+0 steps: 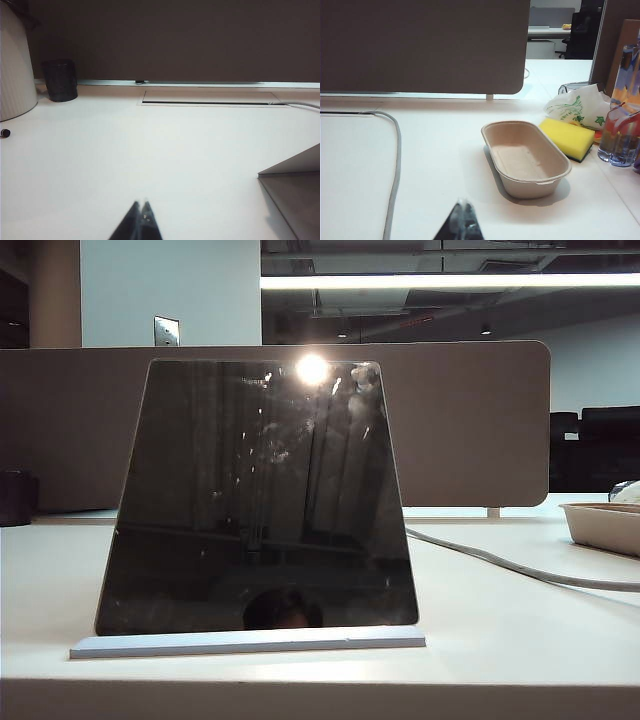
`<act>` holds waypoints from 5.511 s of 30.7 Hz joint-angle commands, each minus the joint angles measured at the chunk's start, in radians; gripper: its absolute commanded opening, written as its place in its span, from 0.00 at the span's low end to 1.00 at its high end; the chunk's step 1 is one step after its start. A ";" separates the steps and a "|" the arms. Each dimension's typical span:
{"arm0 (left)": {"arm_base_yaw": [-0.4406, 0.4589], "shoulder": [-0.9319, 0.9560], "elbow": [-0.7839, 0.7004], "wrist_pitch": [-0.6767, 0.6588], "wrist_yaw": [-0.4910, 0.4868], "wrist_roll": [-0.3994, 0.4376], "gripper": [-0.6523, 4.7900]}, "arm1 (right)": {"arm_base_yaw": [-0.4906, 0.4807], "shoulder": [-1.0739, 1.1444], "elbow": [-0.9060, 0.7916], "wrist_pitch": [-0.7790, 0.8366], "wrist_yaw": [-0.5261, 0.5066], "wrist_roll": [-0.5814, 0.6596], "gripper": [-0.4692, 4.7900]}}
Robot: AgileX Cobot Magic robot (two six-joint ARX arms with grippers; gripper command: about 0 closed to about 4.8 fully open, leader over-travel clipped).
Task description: Push the base of the mirror on the table to move it forward for a short distance.
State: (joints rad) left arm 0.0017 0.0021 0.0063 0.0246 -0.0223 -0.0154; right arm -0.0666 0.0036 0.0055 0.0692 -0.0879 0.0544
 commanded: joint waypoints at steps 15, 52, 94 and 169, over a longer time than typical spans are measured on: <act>-0.037 0.000 0.001 0.006 -0.004 0.005 0.12 | 0.001 0.000 0.005 0.013 0.000 -0.003 0.08; -0.705 0.000 0.001 0.006 0.000 0.004 0.12 | 0.001 0.001 0.005 0.029 -0.143 0.118 0.08; -0.705 0.000 0.001 0.007 0.000 0.004 0.12 | 0.324 0.484 0.472 -0.028 -0.762 0.590 0.08; -0.704 0.000 0.001 0.007 0.000 0.005 0.12 | 0.944 1.568 0.640 0.011 -0.041 0.152 0.08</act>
State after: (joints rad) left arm -0.7025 0.0021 0.0063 0.0223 -0.0261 -0.0154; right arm 0.8806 1.5620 0.6441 0.0750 -0.1432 0.2081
